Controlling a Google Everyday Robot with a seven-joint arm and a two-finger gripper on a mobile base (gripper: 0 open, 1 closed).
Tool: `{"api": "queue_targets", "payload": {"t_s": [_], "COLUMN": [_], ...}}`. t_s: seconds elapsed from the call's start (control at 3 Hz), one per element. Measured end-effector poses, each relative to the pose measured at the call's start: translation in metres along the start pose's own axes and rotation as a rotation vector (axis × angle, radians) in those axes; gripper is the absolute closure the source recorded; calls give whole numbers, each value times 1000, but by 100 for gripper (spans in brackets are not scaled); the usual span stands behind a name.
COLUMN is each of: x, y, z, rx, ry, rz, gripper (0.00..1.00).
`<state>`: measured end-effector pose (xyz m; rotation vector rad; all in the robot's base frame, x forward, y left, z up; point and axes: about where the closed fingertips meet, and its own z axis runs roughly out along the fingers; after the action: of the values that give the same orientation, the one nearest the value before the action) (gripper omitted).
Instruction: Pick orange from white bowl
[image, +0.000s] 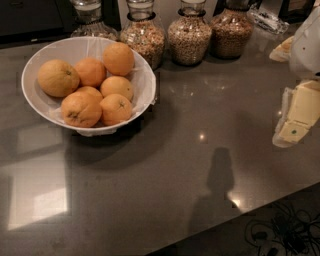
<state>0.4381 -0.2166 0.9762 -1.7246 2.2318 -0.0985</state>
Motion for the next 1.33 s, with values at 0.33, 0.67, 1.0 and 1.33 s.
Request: {"api": "queue_targets", "payload": {"t_s": [0.33, 0.67, 1.0, 1.33], "x": [0, -8, -34, -79], "y": [0, -5, -25, -41], "z": [0, 5, 28, 47], "rx": [0, -3, -36, -67], "ry": [0, -7, -43, -86], "rz": [0, -30, -96, -203], "gripper": [0, 0, 0, 0]}}
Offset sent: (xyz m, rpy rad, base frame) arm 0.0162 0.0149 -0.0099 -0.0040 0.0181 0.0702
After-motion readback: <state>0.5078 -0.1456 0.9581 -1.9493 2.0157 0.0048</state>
